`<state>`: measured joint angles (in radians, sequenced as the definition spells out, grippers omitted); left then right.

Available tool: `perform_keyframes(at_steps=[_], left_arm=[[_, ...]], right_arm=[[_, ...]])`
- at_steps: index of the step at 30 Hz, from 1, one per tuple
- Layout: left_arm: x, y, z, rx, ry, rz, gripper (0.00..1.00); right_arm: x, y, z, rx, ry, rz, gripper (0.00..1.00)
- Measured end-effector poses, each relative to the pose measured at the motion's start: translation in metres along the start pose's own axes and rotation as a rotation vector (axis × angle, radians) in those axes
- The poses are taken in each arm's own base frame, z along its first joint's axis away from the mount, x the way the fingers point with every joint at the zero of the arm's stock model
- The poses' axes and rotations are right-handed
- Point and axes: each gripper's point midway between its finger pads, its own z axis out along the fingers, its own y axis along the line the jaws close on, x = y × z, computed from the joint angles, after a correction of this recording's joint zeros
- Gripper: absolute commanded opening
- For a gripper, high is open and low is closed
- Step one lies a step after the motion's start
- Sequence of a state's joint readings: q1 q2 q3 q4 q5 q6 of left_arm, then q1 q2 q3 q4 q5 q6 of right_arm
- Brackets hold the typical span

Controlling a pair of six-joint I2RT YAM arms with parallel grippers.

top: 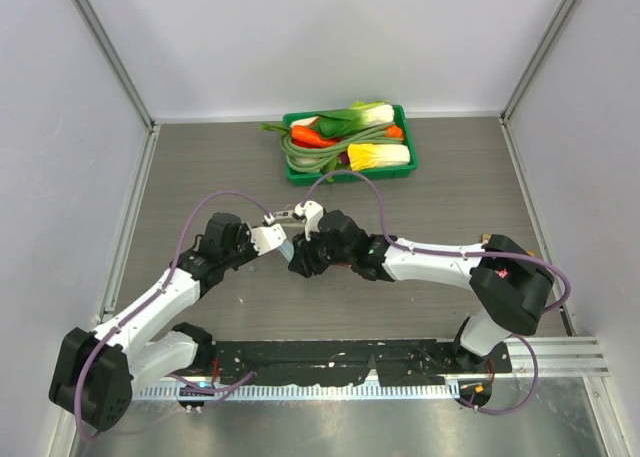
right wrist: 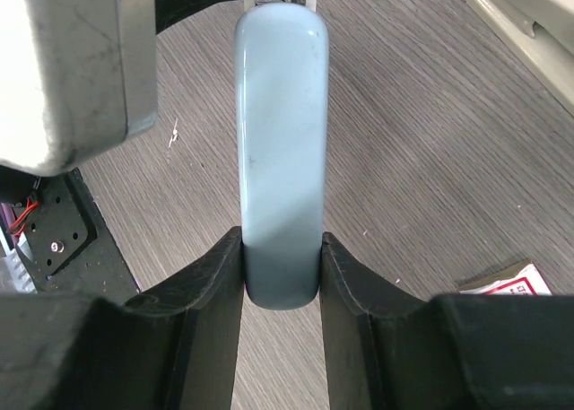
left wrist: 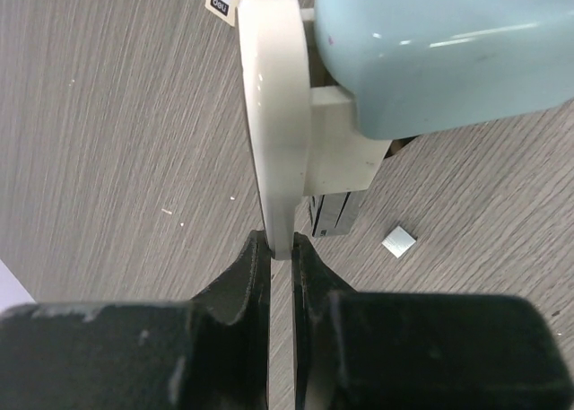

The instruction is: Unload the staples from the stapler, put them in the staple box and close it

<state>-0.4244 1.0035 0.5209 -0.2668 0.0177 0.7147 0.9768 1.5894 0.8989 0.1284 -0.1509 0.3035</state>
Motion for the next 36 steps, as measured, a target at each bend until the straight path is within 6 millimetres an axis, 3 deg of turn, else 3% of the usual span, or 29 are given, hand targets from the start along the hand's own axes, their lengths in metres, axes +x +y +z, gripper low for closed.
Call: perform_keyframes(at_steps=[2,7,9,12,15,21,25,27,30,32,33,36], left_arm=[[0.000,-0.001,0.000,0.002,0.001,-0.007,0.00],[-0.010,-0.003,-0.013,0.058,0.027,-0.094,0.18],[-0.021,0.000,-0.019,0.077,0.014,-0.137,0.26],[-0.041,0.002,-0.031,0.118,-0.022,-0.219,0.29],[-0.045,0.005,-0.041,0.129,-0.018,-0.323,0.34],[-0.045,-0.008,-0.061,0.207,0.040,-0.497,0.40],[-0.049,-0.013,-0.077,0.281,0.051,-0.602,0.52],[-0.068,0.004,-0.092,0.312,-0.047,-0.670,0.52],[-0.087,0.066,-0.119,0.222,-0.223,-0.812,0.54],[-0.076,0.116,-0.139,0.093,-0.312,-0.934,0.54],[-0.070,0.130,-0.144,0.055,-0.331,-0.971,0.54],[-0.057,0.143,-0.148,0.038,-0.356,-1.050,0.54]], right_arm=[[0.000,0.000,0.000,0.000,-0.001,0.002,0.01],[-0.011,0.003,0.000,-0.001,-0.022,0.014,0.01],[-0.031,0.007,0.000,0.007,-0.058,0.014,0.01],[-0.076,0.013,0.002,0.025,-0.143,0.009,0.01],[-0.104,0.015,0.005,0.048,-0.179,0.005,0.01],[-0.120,0.019,0.012,0.060,-0.174,0.000,0.01],[-0.127,0.016,0.017,0.081,-0.174,0.003,0.01],[-0.129,0.006,0.026,0.117,-0.177,0.010,0.01],[-0.109,-0.015,0.047,0.179,-0.115,0.021,0.01],[-0.090,-0.030,0.061,0.219,-0.053,0.029,0.01],[-0.080,-0.036,0.068,0.237,-0.021,0.031,0.01],[-0.058,-0.045,0.088,0.265,0.060,0.030,0.01]])
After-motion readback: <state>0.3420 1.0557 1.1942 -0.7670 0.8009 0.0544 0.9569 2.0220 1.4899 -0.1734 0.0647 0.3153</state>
